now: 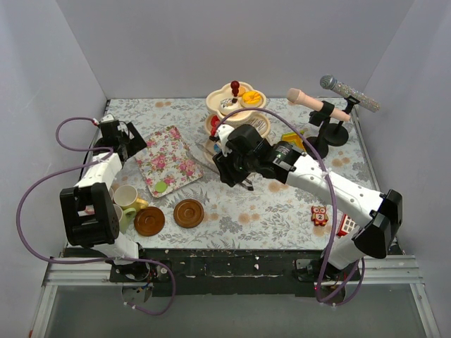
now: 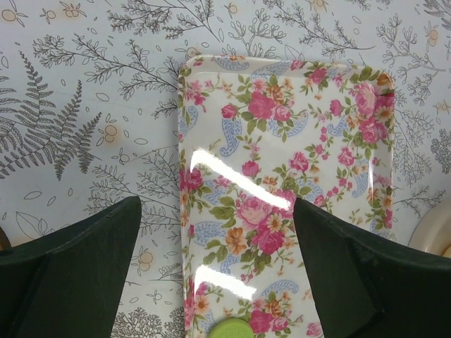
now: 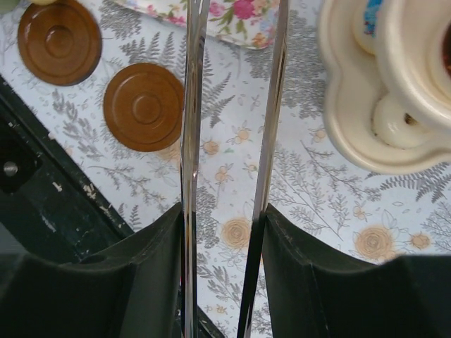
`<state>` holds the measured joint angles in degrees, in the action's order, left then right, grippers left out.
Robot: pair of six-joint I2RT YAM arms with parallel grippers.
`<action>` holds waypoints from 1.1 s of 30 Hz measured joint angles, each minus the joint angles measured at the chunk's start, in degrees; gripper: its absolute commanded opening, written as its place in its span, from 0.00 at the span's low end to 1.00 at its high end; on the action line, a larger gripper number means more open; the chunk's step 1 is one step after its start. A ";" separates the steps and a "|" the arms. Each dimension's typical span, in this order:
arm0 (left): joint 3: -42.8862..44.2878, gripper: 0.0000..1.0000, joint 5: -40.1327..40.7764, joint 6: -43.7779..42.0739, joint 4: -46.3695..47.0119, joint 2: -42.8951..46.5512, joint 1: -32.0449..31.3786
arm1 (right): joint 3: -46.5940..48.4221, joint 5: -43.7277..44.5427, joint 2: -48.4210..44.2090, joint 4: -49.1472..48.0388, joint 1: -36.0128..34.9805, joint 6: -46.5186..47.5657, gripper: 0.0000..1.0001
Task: Serve the afternoon tea
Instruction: Pick up the desert from the tray.
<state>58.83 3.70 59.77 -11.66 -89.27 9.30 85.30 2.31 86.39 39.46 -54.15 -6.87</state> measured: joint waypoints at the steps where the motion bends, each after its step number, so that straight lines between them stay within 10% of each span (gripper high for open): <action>1: -0.15 0.89 0.00 0.00 -0.02 0.24 0.00 | 0.02 -0.11 0.00 -0.02 -1.03 0.02 0.51; 33: -1.79 0.91 1.01 0.02 1.42 3.85 -0.02 | 25.22 -7.87 33.73 4.63 -8.57 0.07 0.51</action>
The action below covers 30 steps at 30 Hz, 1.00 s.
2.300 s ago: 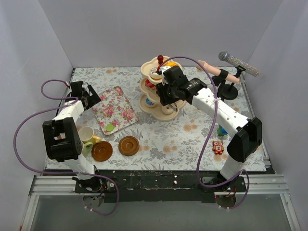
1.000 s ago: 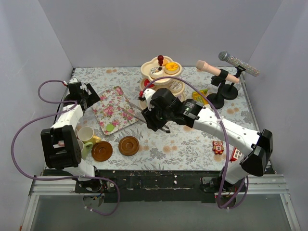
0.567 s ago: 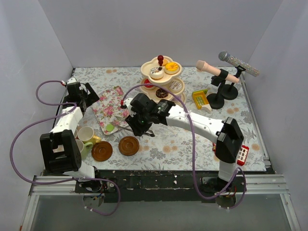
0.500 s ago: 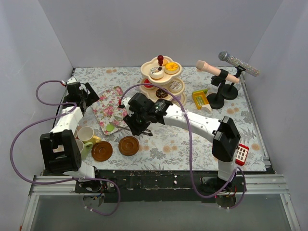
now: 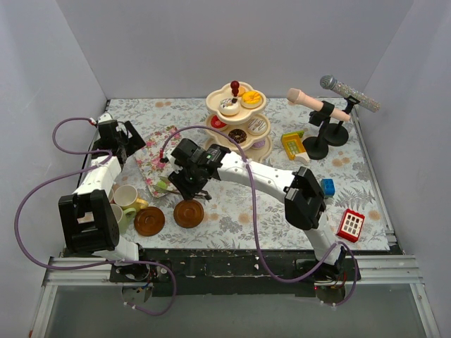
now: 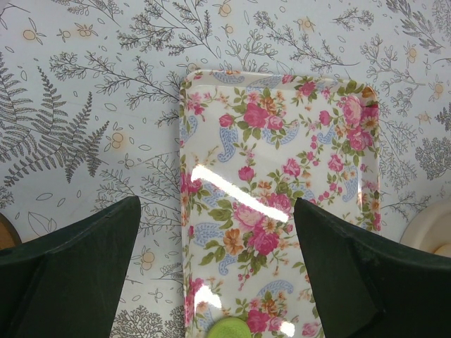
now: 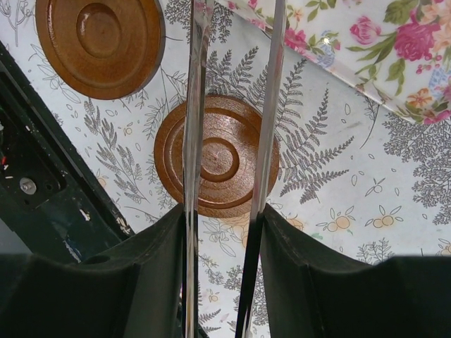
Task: Serve the afternoon tea
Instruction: Pick up the desert from the tray.
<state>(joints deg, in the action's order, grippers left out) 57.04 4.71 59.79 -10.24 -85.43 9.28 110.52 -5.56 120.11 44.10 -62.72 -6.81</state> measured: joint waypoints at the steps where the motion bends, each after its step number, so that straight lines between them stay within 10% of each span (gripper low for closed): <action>1: 0.00 0.91 0.00 0.00 0.02 0.00 0.00 | 0.42 0.02 0.46 0.35 -0.04 0.07 0.51; 30: 0.00 0.91 -0.02 0.00 0.02 0.00 -0.02 | 5.95 -0.61 6.10 3.39 -0.09 0.57 0.51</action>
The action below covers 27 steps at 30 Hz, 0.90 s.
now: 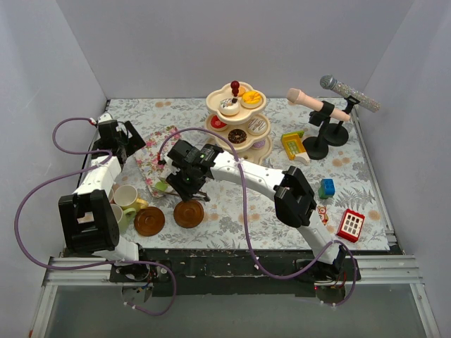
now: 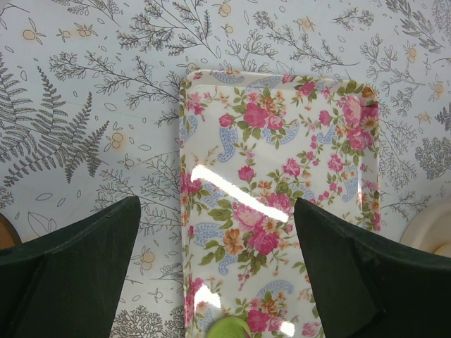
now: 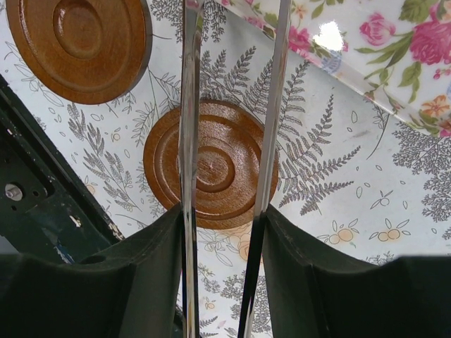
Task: Serve the afternoon tea
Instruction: Pick up the desert from the tray.
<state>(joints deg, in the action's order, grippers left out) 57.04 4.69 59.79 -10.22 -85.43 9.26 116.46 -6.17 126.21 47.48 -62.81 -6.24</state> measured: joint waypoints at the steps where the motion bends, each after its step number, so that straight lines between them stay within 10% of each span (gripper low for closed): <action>1: 0.00 0.91 0.00 0.00 0.00 0.00 0.00 | 0.00 0.00 0.07 0.26 0.00 -0.02 0.51; 27: 0.00 0.91 0.00 0.00 0.00 0.00 0.00 | 2.34 2.03 0.63 3.19 0.00 -1.07 0.54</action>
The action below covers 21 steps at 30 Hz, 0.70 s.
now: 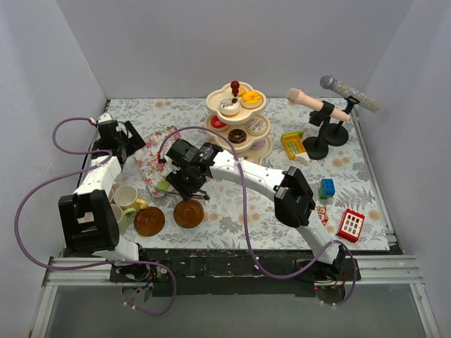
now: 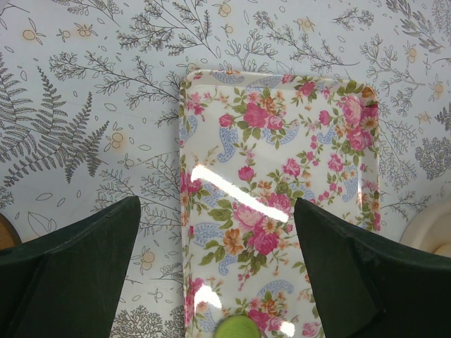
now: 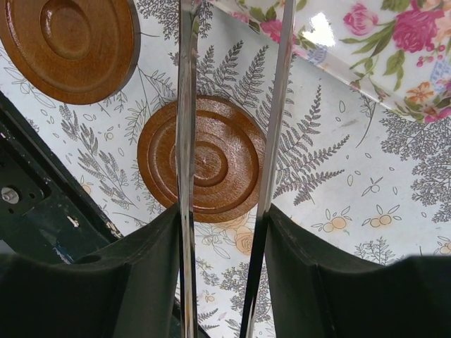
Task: Serve the afternoon tea
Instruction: Pick up the desert from the tray.
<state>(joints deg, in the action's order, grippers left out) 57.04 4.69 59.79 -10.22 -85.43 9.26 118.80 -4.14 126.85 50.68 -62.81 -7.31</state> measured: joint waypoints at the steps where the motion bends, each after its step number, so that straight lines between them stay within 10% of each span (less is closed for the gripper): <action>1: 0.00 0.91 0.00 0.00 0.00 0.00 0.00 | 0.13 0.17 0.00 0.02 0.00 0.00 0.54; 21: 0.00 0.91 -0.04 0.00 0.00 0.00 0.00 | 2.19 0.33 0.55 0.37 0.00 0.00 0.55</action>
<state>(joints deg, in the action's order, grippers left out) 57.04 4.64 59.79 -10.22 -85.43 9.26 120.99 -3.81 127.39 51.05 -62.81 -7.31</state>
